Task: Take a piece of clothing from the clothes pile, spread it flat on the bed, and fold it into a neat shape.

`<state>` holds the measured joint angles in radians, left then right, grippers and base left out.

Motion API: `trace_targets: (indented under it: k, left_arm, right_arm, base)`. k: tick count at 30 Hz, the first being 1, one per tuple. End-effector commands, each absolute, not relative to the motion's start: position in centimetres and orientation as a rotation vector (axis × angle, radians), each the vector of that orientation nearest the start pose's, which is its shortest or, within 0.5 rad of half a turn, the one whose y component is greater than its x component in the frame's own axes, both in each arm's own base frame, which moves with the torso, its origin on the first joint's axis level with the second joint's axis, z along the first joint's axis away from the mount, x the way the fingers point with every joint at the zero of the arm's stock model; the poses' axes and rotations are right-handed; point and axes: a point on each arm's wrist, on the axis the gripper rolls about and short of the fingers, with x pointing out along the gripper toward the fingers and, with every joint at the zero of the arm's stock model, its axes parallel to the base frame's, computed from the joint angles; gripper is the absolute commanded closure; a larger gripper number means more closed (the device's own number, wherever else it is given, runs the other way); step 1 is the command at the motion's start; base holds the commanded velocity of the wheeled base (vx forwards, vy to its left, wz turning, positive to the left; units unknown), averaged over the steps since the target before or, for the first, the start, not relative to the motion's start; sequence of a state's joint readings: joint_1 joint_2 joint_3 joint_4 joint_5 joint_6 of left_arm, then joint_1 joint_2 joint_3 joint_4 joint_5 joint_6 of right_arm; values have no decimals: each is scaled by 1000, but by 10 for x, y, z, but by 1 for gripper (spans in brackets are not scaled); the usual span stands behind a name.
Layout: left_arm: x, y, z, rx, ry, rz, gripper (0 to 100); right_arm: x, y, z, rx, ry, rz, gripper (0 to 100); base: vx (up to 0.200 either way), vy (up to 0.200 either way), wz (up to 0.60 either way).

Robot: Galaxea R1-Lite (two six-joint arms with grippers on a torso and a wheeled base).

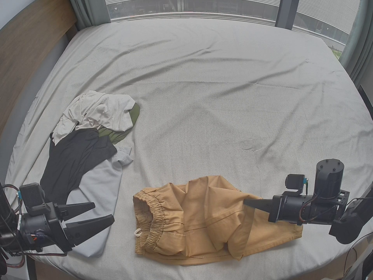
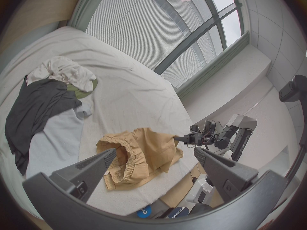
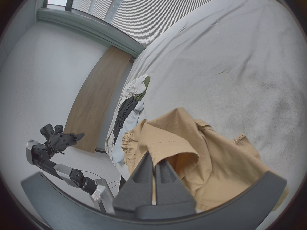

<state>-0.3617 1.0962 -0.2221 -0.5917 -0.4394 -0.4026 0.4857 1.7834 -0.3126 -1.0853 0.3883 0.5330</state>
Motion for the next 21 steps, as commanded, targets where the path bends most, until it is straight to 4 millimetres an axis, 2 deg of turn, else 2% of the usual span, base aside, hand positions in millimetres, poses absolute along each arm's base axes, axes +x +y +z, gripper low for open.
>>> trace_targets:
  k: [1,8,13,21]
  left_arm:
    - [124,-53,146,-399,490,-705,0]
    - [134,-56,136,-397,545,-685,0]
    - [132,-56,125,-399,570,-682,0]
    - [141,-59,111,-399,602,-674,0]
  right_arm:
    - [220,115,89,485,612,705,100]
    - [223,104,81,516,662,719,100]
    - [230,97,76,543,651,702,100]
    - [237,99,66,633,649,731,100]
  base:
    - [0,0,0]
    - [0,0,0]
    - [0,0,0]
    - [0,0,0]
